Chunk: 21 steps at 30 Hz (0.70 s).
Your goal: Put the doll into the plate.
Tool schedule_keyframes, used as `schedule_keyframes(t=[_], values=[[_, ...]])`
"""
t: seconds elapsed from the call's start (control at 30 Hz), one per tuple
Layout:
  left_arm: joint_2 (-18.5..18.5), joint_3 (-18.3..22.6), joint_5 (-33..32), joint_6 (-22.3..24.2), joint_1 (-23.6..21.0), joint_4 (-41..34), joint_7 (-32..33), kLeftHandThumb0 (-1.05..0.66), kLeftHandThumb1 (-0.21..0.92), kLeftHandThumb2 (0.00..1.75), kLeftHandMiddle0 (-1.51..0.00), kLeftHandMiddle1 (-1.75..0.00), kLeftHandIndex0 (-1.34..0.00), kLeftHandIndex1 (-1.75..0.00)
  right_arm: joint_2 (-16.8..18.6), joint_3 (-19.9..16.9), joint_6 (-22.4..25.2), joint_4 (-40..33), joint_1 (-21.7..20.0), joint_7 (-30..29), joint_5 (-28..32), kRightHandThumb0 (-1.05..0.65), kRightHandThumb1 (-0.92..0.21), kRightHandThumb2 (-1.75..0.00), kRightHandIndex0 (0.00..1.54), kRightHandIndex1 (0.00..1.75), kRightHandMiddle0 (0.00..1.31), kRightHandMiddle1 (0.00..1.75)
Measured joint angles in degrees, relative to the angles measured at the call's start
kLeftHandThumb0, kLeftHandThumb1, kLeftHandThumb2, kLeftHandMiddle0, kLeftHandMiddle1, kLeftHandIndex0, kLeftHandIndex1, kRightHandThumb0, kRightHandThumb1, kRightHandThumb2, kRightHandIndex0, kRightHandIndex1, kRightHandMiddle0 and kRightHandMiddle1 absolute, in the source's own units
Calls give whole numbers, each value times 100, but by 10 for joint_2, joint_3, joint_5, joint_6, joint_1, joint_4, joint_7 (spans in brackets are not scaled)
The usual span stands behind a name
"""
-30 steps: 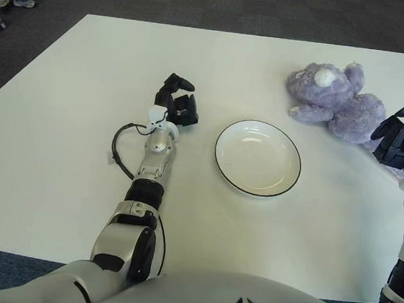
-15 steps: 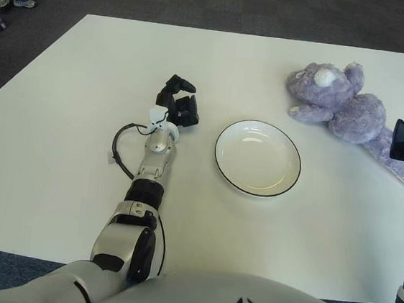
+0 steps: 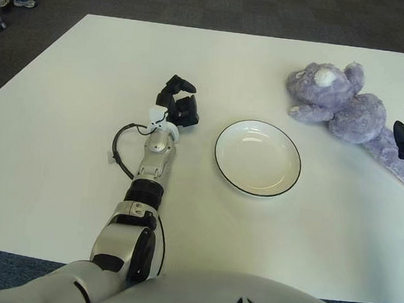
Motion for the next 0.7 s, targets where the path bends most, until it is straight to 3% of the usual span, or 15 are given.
schedule_keyframes(t=[0.07,0.1,0.13,0.2,0.27,0.33,0.43,0.5,0.6,0.7], values=[[1,0,0,0,0,0,-1,-46,36,127,-118,-175,-58,-175,-7,4,1,9,-1,0,-14,-1,-25,-139,58,174,51,174],[1,0,0,0,0,0,-2,-46,36,126,-118,-175,-58,-175,-11,6,1,13,-2,0,-20,-9,-31,-130,66,174,50,173],[1,-1,0,0,0,0,-3,-46,37,126,-118,-175,-57,-175,-15,8,1,18,-2,0,-30,-24,-46,-109,84,174,47,170],[2,-1,0,0,0,1,-5,-46,37,125,-118,-175,-57,-175,-27,14,1,27,-2,1,-49,-49,-50,-92,83,174,25,165],[2,-1,0,0,0,1,-6,-46,37,124,-118,-175,-56,-175,-43,21,2,35,-1,9,-65,-64,-55,-77,76,175,13,158],[2,-1,0,0,0,1,-7,-46,38,123,-117,-175,-56,-175,-58,27,4,39,-1,20,-79,-77,-60,-67,51,175,5,136],[2,-3,0,0,0,1,-8,-46,39,123,-117,-175,-55,-175,-82,35,14,39,1,48,-94,-87,-66,-56,17,117,2,114],[2,-4,0,0,0,1,-9,-45,39,123,-116,-175,-55,-175,-96,40,23,39,2,70,-99,-91,-70,-50,9,93,1,103],[2,-5,0,0,0,1,-9,-45,39,122,-116,-175,-55,-175,-110,45,35,39,2,98,-100,-95,-74,-42,3,69,0,88],[2,-5,0,0,1,1,-9,-45,39,122,-115,-175,-55,-175,-119,50,45,39,1,117,-100,-97,-76,-38,1,57,0,73]])
